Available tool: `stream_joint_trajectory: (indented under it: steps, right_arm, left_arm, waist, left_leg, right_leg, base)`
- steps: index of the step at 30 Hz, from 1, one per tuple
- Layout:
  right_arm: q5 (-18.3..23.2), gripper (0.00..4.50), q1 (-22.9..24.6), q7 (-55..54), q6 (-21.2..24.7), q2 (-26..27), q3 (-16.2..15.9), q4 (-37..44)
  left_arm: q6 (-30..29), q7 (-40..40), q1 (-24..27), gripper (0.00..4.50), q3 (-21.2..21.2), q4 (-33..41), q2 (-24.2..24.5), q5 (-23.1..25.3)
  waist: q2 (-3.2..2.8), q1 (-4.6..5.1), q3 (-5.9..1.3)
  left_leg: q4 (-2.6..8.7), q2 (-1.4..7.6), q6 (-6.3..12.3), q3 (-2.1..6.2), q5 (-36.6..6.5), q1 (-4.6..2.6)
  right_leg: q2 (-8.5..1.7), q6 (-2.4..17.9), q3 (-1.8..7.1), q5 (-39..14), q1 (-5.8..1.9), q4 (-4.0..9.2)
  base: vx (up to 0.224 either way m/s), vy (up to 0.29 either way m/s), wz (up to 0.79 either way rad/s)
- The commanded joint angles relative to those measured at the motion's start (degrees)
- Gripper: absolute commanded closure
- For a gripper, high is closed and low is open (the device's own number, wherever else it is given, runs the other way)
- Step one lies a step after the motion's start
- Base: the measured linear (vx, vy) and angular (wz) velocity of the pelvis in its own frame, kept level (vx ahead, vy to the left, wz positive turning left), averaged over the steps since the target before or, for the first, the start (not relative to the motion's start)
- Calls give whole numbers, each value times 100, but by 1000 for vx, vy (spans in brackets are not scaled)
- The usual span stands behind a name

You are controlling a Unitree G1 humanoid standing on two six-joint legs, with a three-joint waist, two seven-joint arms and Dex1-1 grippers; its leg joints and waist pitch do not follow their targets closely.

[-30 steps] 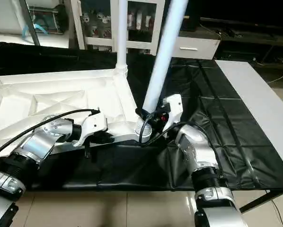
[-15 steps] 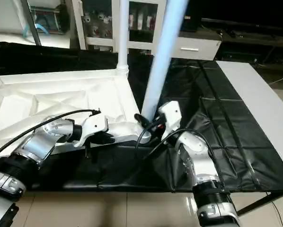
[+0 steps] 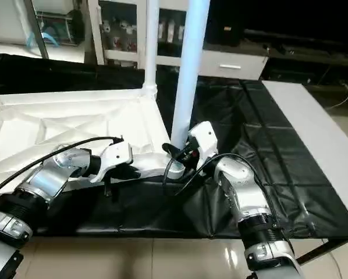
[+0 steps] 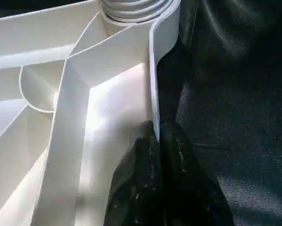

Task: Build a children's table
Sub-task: Insert table leg to table base

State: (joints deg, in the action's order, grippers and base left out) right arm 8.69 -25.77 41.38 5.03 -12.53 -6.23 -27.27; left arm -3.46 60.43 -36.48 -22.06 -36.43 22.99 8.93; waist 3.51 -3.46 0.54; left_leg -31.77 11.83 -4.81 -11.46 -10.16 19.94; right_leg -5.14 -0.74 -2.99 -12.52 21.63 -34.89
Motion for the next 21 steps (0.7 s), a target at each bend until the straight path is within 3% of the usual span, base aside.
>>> stream_joint_trajectory:
  steps: [1, 7, 10, 14, 18, 21]
  right_arm:
    - [-434, 265, 509, 7, 617, -131, -327, -651]
    - [-223, 265, 691, -301, 436, 38, -21, -632]
    - [-50, 265, 700, -391, 540, 93, 131, -732]
    - [-90, 265, 595, -450, 988, 16, 111, -959]
    - [-81, 265, 465, -310, 1101, -71, 116, -1042]
    - [-78, 265, 381, -102, 1289, -186, 25, -1090]
  left_arm:
    - [-123, 9, 216, 450, -270, -310, 20, 340]
    - [-93, -25, 186, 450, -259, -361, 4, 329]
    - [-78, -39, 169, 450, -271, -392, 2, 323]
    - [-72, -36, 151, 450, -272, -405, 4, 314]
    - [-58, -30, 134, 450, -266, -434, 8, 314]
    - [-54, -26, 139, 450, -267, -431, 21, 314]
  waist:
    - [-110, 1, -72]
    - [-113, 16, -51]
    - [-123, 21, -70]
    - [-130, 25, -65]
    - [-137, 27, -50]
    - [-137, 34, -59]
  left_leg:
    - [438, 192, -172, 132, -2288, -58]
    - [476, 198, -255, 169, -2760, -134]
    - [480, 204, -248, 173, -2668, -121]
    - [489, 198, -253, 171, -2674, -113]
    - [497, 205, -291, 195, -2903, -135]
    - [503, 207, -296, 204, -2912, -129]
  right_leg:
    - [-294, 892, 244, -1711, -40, 549]
    - [-296, 825, 248, -2050, -2, 605]
    - [-293, 878, 251, -1834, -27, 589]
    - [-283, 907, 248, -1808, -37, 585]
    - [-314, 778, 251, -2271, 4, 638]
    - [-310, 766, 249, -2239, -3, 638]
  base:
    - [0, 0, 0]
    - [0, 0, 0]
    - [0, 0, 0]
    - [0, 0, 0]
    - [0, 0, 0]
    - [0, 0, 0]
